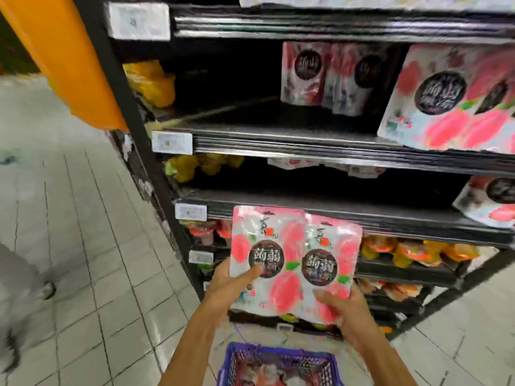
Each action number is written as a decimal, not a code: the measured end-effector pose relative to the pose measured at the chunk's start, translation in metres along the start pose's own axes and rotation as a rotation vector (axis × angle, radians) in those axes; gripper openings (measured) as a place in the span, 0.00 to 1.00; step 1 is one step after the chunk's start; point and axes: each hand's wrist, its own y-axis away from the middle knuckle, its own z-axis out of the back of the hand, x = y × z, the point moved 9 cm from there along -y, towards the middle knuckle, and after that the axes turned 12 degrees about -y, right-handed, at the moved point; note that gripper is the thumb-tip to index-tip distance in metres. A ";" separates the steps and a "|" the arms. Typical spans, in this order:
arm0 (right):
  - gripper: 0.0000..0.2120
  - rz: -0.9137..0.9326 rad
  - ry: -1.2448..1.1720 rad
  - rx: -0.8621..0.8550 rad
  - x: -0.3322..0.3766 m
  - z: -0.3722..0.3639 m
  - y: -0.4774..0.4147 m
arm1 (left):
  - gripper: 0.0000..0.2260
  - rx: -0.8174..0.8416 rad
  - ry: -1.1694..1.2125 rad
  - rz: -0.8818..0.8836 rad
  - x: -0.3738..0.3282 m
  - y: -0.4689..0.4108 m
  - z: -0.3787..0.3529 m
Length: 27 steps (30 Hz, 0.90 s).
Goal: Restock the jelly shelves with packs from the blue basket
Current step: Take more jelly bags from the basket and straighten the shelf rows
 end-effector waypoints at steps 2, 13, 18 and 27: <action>0.23 0.094 0.014 0.052 0.032 -0.023 0.004 | 0.28 -0.021 0.011 -0.067 -0.033 0.007 0.013; 0.14 0.491 0.044 0.052 0.145 -0.079 0.020 | 0.26 0.026 0.001 -0.371 -0.142 0.016 0.045; 0.15 0.537 0.026 0.052 0.165 -0.079 0.021 | 0.26 0.061 0.024 -0.453 -0.165 0.018 0.038; 0.22 0.692 0.101 -0.017 0.231 -0.048 0.014 | 0.26 0.071 0.058 -0.523 -0.208 -0.006 -0.001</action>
